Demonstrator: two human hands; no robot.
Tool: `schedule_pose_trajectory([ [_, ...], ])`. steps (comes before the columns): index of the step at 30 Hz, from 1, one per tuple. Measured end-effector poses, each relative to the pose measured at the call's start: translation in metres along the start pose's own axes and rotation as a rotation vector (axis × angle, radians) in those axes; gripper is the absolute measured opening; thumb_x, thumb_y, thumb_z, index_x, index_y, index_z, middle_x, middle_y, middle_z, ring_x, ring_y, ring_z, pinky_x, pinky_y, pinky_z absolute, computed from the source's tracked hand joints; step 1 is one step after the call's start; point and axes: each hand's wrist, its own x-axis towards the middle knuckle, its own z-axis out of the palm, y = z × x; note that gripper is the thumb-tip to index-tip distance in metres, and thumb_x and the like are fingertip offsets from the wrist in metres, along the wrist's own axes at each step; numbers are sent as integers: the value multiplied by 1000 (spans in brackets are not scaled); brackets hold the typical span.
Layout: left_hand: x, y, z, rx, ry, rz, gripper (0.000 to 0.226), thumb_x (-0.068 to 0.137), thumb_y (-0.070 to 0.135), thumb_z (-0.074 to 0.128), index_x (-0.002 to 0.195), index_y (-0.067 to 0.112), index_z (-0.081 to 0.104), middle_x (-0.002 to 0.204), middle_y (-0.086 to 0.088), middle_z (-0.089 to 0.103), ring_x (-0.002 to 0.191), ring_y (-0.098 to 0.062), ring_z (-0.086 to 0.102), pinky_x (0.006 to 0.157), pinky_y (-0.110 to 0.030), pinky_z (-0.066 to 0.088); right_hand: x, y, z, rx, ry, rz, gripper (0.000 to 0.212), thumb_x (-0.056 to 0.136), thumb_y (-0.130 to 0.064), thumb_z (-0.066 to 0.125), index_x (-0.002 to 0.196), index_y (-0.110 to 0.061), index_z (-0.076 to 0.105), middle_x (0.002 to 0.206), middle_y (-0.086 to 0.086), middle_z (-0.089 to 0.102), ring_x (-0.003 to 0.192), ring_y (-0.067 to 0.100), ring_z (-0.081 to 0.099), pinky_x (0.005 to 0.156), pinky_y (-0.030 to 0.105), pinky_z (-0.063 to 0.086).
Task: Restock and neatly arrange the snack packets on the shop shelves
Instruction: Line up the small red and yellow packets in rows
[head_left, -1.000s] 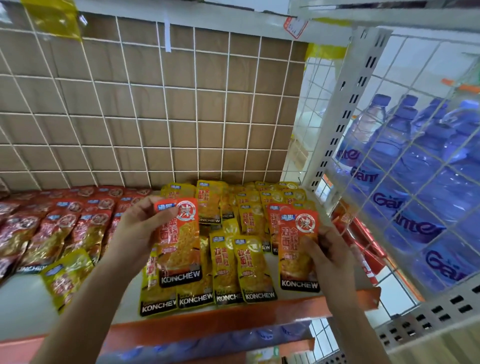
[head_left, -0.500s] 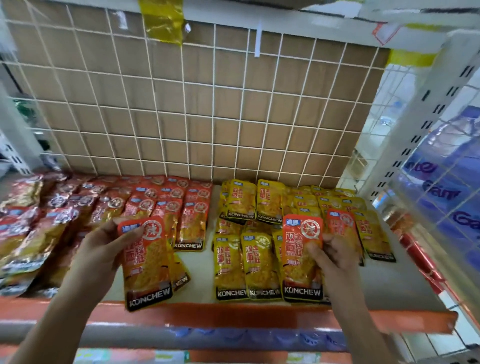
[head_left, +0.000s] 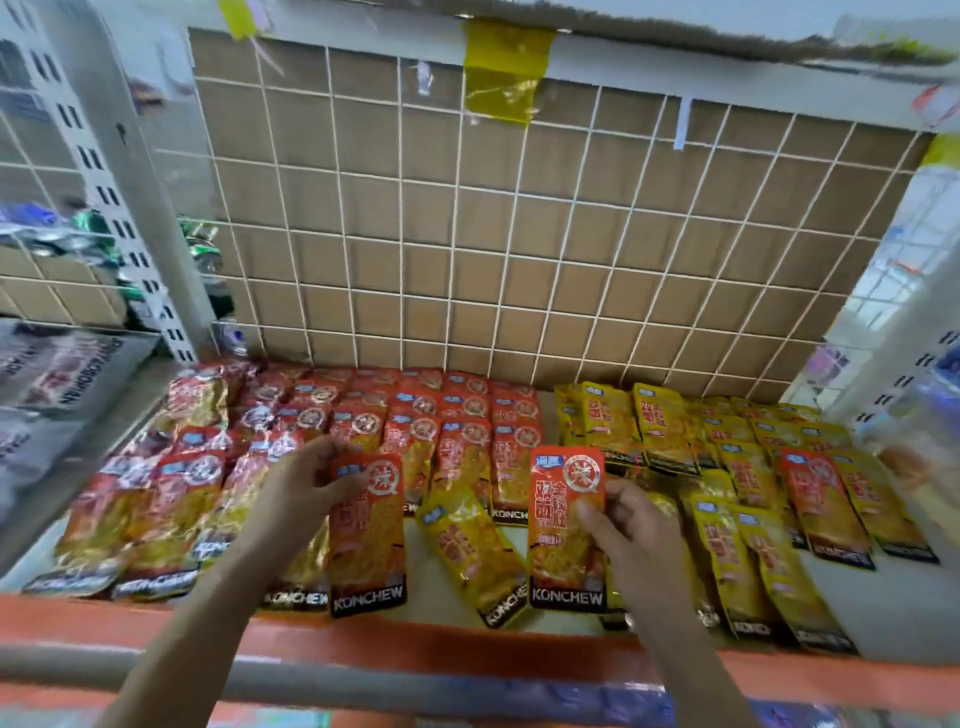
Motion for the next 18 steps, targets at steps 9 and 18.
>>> schedule_pose_trajectory([
  [9,26,-1,-8,573,-103,212,21,82,12,68,95,24,58,86,14,55,73,3,52,52,-3,37,-2,-5,78,-149,-147,48,26,85,-26,65,101,-31,46,96,0,71,87,11,68,83,39,54],
  [18,35,-12,-15,695,-235,366,26,85,10,64,109,18,60,107,9,53,100,-8,51,86,-17,40,-3,-8,132,-349,-189,-13,36,83,-34,66,109,-38,42,98,-7,66,89,10,64,83,37,54],
])
